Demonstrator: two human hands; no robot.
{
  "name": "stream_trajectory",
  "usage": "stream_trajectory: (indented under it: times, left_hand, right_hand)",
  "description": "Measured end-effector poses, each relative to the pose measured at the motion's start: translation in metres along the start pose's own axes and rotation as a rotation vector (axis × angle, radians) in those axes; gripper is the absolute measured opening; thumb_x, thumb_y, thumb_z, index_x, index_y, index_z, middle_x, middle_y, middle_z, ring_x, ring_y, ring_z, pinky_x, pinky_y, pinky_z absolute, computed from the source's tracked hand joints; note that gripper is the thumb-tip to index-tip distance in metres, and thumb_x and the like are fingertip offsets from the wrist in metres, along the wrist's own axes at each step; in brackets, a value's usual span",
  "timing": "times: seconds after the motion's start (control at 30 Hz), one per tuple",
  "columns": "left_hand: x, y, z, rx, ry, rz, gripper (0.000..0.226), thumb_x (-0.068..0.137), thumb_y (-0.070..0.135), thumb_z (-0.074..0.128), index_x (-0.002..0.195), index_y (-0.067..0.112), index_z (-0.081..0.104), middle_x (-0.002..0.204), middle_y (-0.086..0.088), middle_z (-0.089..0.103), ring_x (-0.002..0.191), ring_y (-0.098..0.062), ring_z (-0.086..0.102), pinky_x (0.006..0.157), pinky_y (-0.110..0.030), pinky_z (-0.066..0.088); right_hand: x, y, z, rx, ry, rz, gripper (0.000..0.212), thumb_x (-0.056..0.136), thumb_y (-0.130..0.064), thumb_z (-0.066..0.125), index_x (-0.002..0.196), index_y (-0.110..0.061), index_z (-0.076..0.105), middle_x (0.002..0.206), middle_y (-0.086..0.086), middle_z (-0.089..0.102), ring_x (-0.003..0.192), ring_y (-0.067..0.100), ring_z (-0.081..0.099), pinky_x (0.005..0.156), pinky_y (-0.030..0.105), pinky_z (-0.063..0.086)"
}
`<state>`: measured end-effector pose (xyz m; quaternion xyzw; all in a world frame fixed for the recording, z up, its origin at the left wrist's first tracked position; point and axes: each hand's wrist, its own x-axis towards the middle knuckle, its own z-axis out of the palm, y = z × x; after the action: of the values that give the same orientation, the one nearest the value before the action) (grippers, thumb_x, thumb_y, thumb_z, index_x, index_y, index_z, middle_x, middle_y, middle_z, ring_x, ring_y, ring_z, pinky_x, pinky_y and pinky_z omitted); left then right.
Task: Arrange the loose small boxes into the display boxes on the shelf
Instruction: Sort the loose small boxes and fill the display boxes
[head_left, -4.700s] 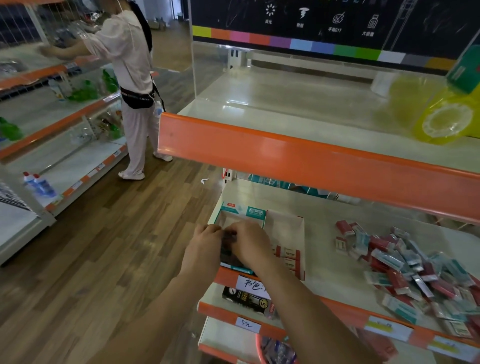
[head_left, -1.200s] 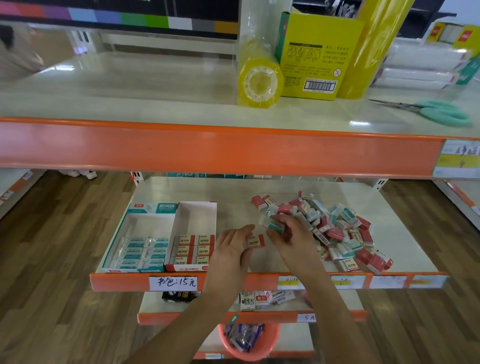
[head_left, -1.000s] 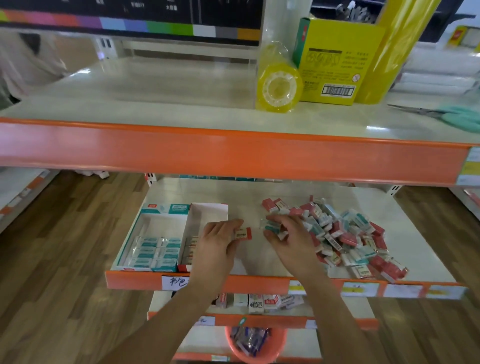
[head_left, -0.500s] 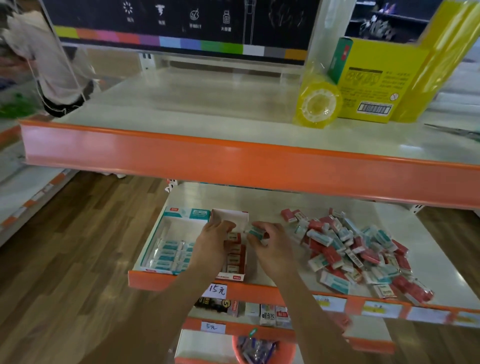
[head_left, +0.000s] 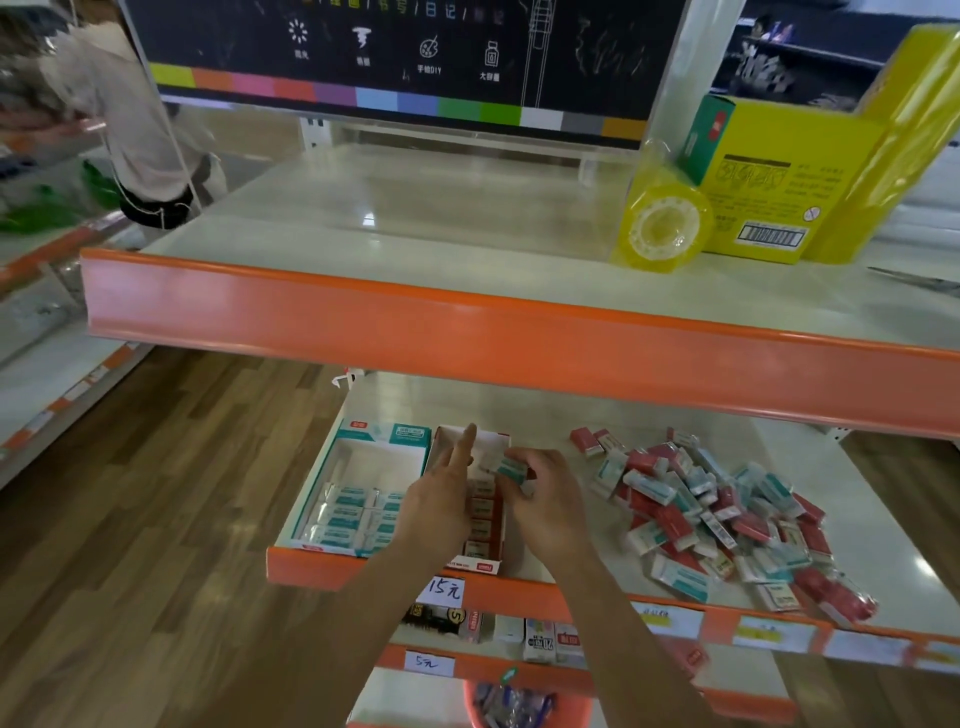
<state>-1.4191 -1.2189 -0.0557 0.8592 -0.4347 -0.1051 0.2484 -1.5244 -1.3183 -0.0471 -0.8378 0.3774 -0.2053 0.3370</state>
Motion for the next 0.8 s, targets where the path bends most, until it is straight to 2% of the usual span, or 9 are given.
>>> stream_trajectory:
  times: [0.07, 0.13, 0.2, 0.27, 0.37, 0.43, 0.53, 0.63, 0.8]
  left_hand:
    - [0.000, 0.002, -0.001, 0.019, -0.008, -0.023, 0.089, 0.087, 0.003, 0.050, 0.149, 0.032, -0.006, 0.154, -0.006, 0.022, 0.083, -0.025, 0.064, 0.056, -0.029, 0.042]
    - [-0.004, 0.002, -0.002, 0.003, 0.014, -0.010, 0.085, 0.086, 0.001, 0.050, 0.150, 0.029, 0.001, 0.156, -0.007, 0.012, 0.083, -0.026, 0.063, 0.055, -0.028, 0.042]
    - [-0.011, -0.001, -0.005, -0.040, 0.088, 0.067, 0.077, 0.083, -0.001, 0.052, 0.148, 0.024, 0.019, 0.150, -0.005, 0.026, 0.093, -0.023, 0.060, 0.059, -0.025, 0.043]
    - [-0.016, -0.007, -0.012, -0.067, 0.172, 0.109, 0.067, 0.081, -0.004, 0.053, 0.140, 0.022, 0.037, 0.140, -0.003, 0.041, 0.105, -0.021, 0.056, 0.064, -0.024, 0.045]
    - [-0.020, -0.020, -0.024, -0.043, 0.263, 0.112, 0.055, 0.081, -0.005, 0.053, 0.131, 0.019, 0.051, 0.133, -0.002, 0.049, 0.116, -0.021, 0.048, 0.071, -0.027, 0.049]
    - [-0.022, -0.034, -0.033, -0.024, 0.281, 0.057, 0.052, 0.084, -0.003, 0.052, 0.132, 0.018, 0.050, 0.132, -0.003, 0.050, 0.118, -0.022, 0.044, 0.082, -0.032, 0.050]
    - [-0.025, -0.057, -0.045, 0.008, 0.250, -0.105, 0.055, 0.087, 0.001, 0.048, 0.139, 0.018, 0.039, 0.136, -0.002, 0.045, 0.121, -0.019, 0.041, 0.091, -0.035, 0.048]
    - [-0.030, -0.071, -0.052, 0.050, 0.178, -0.199, 0.053, 0.088, 0.013, 0.054, 0.137, 0.021, 0.034, 0.137, 0.000, 0.042, 0.117, -0.017, 0.040, 0.089, -0.031, 0.045]
    - [-0.035, -0.077, -0.051, 0.159, 0.114, -0.231, 0.043, 0.092, 0.027, 0.054, 0.132, 0.022, 0.040, 0.136, 0.002, 0.044, 0.119, -0.014, 0.042, 0.092, -0.029, 0.045]
  right_hand:
    - [0.002, -0.003, 0.001, -0.027, 0.005, -0.030, 0.031, 0.087, -0.021, 0.068, 0.117, -0.021, 0.065, 0.114, -0.003, 0.057, 0.105, 0.011, 0.056, 0.087, 0.016, 0.039]
    - [0.005, -0.007, 0.002, -0.070, 0.004, -0.059, 0.032, 0.086, -0.020, 0.068, 0.118, -0.022, 0.065, 0.114, -0.003, 0.058, 0.107, 0.013, 0.056, 0.088, 0.020, 0.043]
    - [0.007, -0.012, 0.004, -0.121, 0.001, -0.086, 0.033, 0.086, -0.021, 0.068, 0.118, -0.022, 0.065, 0.114, -0.004, 0.059, 0.107, 0.016, 0.054, 0.090, 0.026, 0.046]
    - [0.009, -0.018, 0.008, -0.157, -0.003, -0.107, 0.032, 0.085, -0.024, 0.068, 0.117, -0.024, 0.065, 0.114, -0.006, 0.060, 0.107, 0.015, 0.052, 0.088, 0.027, 0.045]
    - [0.010, -0.030, 0.016, -0.187, -0.026, -0.134, 0.032, 0.085, -0.032, 0.068, 0.116, -0.028, 0.066, 0.111, -0.009, 0.061, 0.105, 0.014, 0.049, 0.082, 0.027, 0.044]
    - [0.010, -0.040, 0.023, -0.198, -0.053, -0.157, 0.032, 0.084, -0.032, 0.068, 0.115, -0.030, 0.066, 0.109, -0.011, 0.061, 0.105, 0.014, 0.050, 0.081, 0.029, 0.047]
    - [0.010, -0.054, 0.038, -0.168, -0.108, -0.195, 0.033, 0.081, -0.035, 0.073, 0.113, -0.033, 0.065, 0.108, -0.014, 0.062, 0.102, 0.011, 0.051, 0.080, 0.029, 0.046]
    - [0.013, -0.068, 0.053, -0.165, -0.169, -0.236, 0.038, 0.077, -0.044, 0.076, 0.111, -0.034, 0.064, 0.108, -0.017, 0.062, 0.099, 0.007, 0.050, 0.080, 0.029, 0.043]
    - [0.016, -0.081, 0.074, -0.282, -0.201, -0.271, 0.033, 0.081, -0.035, 0.075, 0.112, -0.030, 0.066, 0.113, -0.007, 0.063, 0.103, 0.013, 0.054, 0.087, 0.033, 0.049]
